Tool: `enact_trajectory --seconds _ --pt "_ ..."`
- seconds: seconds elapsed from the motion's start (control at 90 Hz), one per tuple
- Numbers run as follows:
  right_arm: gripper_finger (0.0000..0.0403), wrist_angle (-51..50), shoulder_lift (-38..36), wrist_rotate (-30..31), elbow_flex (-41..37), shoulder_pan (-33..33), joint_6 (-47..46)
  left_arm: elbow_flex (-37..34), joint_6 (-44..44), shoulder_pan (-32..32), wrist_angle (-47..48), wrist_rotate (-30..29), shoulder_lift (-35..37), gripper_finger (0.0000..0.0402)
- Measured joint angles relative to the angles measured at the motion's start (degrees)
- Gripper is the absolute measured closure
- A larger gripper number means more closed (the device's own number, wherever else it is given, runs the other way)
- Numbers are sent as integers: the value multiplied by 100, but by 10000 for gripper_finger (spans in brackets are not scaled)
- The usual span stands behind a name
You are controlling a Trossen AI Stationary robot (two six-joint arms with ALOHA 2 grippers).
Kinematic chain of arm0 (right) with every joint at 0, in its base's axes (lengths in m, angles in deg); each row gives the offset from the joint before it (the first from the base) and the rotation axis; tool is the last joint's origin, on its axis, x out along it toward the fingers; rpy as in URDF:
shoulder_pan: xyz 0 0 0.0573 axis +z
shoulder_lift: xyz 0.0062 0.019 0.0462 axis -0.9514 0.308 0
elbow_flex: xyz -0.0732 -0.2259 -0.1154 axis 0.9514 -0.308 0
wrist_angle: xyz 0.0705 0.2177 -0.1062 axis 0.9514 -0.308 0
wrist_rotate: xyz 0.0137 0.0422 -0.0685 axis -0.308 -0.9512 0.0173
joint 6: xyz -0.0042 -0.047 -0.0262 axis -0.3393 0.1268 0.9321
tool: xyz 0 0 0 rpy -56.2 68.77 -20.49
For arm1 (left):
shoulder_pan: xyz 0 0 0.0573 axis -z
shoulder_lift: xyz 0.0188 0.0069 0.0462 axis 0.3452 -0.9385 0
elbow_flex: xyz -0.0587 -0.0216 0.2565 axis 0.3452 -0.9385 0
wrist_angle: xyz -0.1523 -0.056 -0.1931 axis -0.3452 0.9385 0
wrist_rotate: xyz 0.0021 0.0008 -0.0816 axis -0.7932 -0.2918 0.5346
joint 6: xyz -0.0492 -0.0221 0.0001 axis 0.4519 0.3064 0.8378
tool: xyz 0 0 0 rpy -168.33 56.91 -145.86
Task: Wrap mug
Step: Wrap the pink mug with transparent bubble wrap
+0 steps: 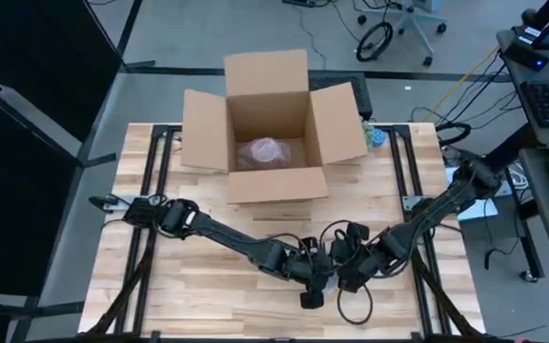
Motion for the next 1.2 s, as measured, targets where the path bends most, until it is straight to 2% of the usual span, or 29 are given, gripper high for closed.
enact_trajectory --seconds 0.333,0.4,0.6,0.8,1.2 --pt "177 1249 171 -279 -664 -94 -298 -17 -149 11 -73 -32 -4 268" --pt "177 1581 253 -503 -740 -127 -311 -7 -213 4 -136 -6 -7 268" --pt "177 2295 585 -495 -882 -119 -326 -7 -202 -17 -149 -83 -11 268" --pt "177 2253 513 -516 -867 -112 -395 -7 -171 -14 -166 -84 -11 268" --pt "177 1025 -581 -890 -634 -65 -212 -2 -224 -39 -357 -179 -15 268"
